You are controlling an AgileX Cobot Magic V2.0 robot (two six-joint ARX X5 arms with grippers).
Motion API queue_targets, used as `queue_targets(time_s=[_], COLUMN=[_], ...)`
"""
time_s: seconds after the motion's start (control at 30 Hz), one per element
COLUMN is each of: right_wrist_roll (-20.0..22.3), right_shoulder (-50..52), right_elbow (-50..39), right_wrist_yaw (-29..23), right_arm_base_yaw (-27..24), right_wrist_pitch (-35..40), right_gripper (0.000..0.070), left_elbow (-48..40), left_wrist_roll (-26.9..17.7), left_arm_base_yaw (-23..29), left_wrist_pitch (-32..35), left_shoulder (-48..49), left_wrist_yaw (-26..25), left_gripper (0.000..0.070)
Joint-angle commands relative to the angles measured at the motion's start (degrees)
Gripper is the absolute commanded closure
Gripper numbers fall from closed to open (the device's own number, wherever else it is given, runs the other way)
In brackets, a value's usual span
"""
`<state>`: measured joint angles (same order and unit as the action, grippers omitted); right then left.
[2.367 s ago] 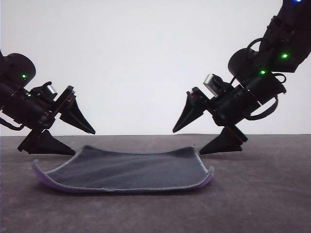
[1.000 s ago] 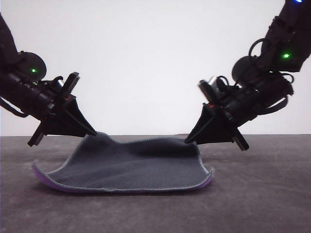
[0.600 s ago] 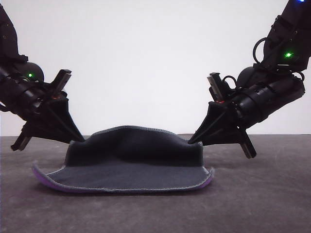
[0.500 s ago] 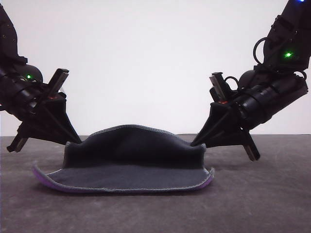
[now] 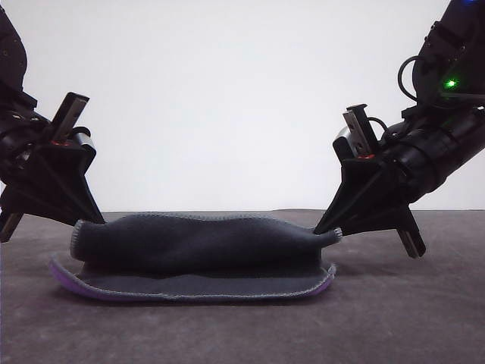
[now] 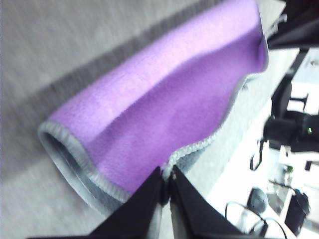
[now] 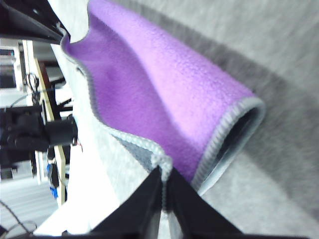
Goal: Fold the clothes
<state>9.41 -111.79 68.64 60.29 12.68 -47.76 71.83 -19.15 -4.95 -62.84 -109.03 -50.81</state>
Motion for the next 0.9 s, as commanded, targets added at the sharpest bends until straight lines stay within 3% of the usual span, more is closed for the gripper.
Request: queue_targets(time_s=[0.0, 0.47, 0.57, 0.7, 0.73, 0.87], right_wrist_roll=[2.45, 3.08, 3.26, 3.75, 3.94, 4.74], right_shoulder=[-0.28, -0.28, -0.28, -0.28, -0.28, -0.12], right_elbow=[1.22, 1.22, 1.22, 1.22, 1.22, 1.22], right_wrist_yaw=[0.37, 0.33, 0.33, 0.35, 0.35, 0.39], right_arm_base_yaw=[0.64, 2.67, 2.65, 2.67, 2.66, 2.64], right_wrist_pitch=[-0.51, -1.30, -2.13, -3.20, -3.40, -4.23], right_gripper=[0.0693, 0.0675, 0.0519, 0.0317, 0.0282, 0.0201], left_elbow=[1.20, 1.20, 1.20, 1.20, 1.20, 1.20], left_wrist_roll=[-2.69, -5.47, -5.58, -6.09, -6.12, -6.18], left_arm_base_yaw=[0.01, 0.54, 0.72, 0.72, 0.72, 0.72], left_wrist_pitch=[-1.01, -5.29, -5.95, -7.25, -7.52, -8.05], left_shoulder=[-1.01, -1.01, -1.01, -1.01, -1.01, -0.95], left_wrist_yaw=[-0.24, 0.17, 0.17, 0.12, 0.11, -0.37], left_gripper=[0.0685, 0.0676, 0.0631, 0.0392, 0.0360, 0.0340])
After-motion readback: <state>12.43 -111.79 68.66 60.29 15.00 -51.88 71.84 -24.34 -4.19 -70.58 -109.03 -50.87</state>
